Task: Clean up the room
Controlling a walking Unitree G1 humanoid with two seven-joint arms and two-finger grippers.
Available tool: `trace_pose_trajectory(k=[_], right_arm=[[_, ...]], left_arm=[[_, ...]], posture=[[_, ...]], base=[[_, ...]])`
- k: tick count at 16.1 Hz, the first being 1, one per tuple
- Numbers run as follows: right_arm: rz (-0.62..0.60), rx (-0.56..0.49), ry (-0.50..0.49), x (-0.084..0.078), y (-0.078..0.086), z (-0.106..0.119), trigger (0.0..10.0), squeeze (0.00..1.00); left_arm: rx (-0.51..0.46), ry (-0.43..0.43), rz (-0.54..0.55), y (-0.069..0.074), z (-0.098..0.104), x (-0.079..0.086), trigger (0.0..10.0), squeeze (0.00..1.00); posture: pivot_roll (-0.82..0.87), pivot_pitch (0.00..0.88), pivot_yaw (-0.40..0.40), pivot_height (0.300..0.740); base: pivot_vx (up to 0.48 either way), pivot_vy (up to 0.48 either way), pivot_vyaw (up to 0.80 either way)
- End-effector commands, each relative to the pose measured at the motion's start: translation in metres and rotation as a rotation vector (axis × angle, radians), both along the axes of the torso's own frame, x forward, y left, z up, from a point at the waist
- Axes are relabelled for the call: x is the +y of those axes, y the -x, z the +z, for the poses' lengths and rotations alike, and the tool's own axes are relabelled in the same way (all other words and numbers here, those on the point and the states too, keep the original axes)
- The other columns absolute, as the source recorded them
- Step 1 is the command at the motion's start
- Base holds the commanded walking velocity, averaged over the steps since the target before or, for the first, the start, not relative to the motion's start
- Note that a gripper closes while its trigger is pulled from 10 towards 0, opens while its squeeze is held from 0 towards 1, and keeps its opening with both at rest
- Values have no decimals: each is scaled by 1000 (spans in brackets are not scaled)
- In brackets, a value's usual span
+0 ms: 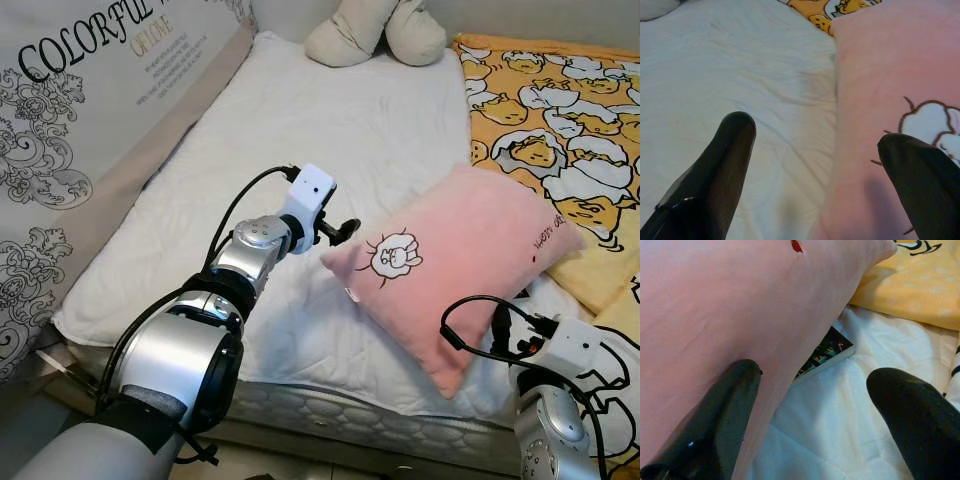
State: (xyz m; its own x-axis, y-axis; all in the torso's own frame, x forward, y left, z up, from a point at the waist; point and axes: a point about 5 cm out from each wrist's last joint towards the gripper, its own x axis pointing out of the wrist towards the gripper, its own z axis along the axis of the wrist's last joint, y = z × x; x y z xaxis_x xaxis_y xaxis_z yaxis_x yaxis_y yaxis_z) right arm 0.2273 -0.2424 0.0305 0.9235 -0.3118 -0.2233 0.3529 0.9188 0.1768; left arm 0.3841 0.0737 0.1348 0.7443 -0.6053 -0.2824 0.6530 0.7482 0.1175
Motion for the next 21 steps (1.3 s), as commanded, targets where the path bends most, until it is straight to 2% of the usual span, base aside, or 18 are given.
trace_pose_trajectory(k=[1, 2, 3, 4, 6, 8, 9, 10, 12, 14, 15, 16, 17, 19, 20, 21], right_arm=[[0, -34, 3, -1, -3, 8, 10000, 1000], [2, -62, -5, -2, -3, 12, 10000, 1000], [17, -78, 1, -1, -4, 14, 10000, 1000], [13, -102, -5, -2, -4, 18, 10000, 1000], [5, -113, -14, -2, -5, 19, 10000, 1000], [-2, -109, -155, 6, -10, 12, 10000, 1000], [14, -91, -189, 13, -14, 8, 10000, 902], [32, -81, -200, 17, -18, 6, 10000, 0], [53, -72, -192, 21, -23, 4, 10000, 0], [62, -78, -202, 22, -29, 4, 10000, 0], [68, -80, -220, 23, -31, 4, 10000, 0], [70, -81, -238, 24, -33, 3, 10000, 0], [74, -77, -309, 27, -37, 0, 10000, 0], [113, -67, -371, 36, -48, -2, 10000, 0], [136, -67, -366, 39, -55, 0, 10000, 0], [155, -60, -360, 42, -61, 0, 10000, 0]], left_arm=[[5, -8, -5, 0, 1, 0, 10000, 1000], [6, 25, -19, 0, 2, -4, 10000, 800], [3, 56, -33, 1, 3, -7, 10000, 800], [5, 90, -54, 3, 3, -10, 10000, 0], [11, 135, -76, 6, 0, -14, 10000, 0], [29, 201, -106, 12, -7, -16, 10000, 0], [31, 216, -127, 16, -11, -17, 10000, 0], [40, 213, -154, 21, -17, -18, 10000, 0], [70, 227, -203, 32, -32, -21, 10000, 0], [65, 356, -76, 33, -35, -13, 10000, 0], [42, 431, 46, 31, -34, -3, 10000, 0], [29, 454, 94, 31, -33, 2, 10000, 0], [6, 474, 134, 34, -33, 8, 10000, 0], [-58, 472, 109, 42, -26, 8, 10000, 0], [-88, 473, 34, 50, -20, 2, 10000, 0], [-79, 484, -42, 59, -18, -5, 10000, 0]], posture=[[-187, 0, 77, 730], [-188, 0, 78, 730], [-188, 0, 79, 730], [-184, 0, 79, 730], [-179, 0, 80, 730], [-159, 0, 81, 730], [-157, 0, 81, 730], [-151, 0, 85, 730], [-147, 0, 93, 730], [-141, 0, 93, 730], [-139, 0, 94, 730], [-135, 0, 93, 730], [-124, 0, 87, 730], [-108, 0, 84, 730], [-101, 0, 81, 730], [-96, 0, 80, 730]], base=[[0, 0, 0], [0, 0, 0], [0, 0, 0], [0, 0, 0], [0, 0, 0], [0, 0, 0], [0, 0, 0], [0, 0, 0], [0, 0, 0], [0, 0, 0], [0, 0, 0], [0, 0, 0], [0, 0, 0], [0, 0, 0], [0, 0, 0], [0, 0, 0]])
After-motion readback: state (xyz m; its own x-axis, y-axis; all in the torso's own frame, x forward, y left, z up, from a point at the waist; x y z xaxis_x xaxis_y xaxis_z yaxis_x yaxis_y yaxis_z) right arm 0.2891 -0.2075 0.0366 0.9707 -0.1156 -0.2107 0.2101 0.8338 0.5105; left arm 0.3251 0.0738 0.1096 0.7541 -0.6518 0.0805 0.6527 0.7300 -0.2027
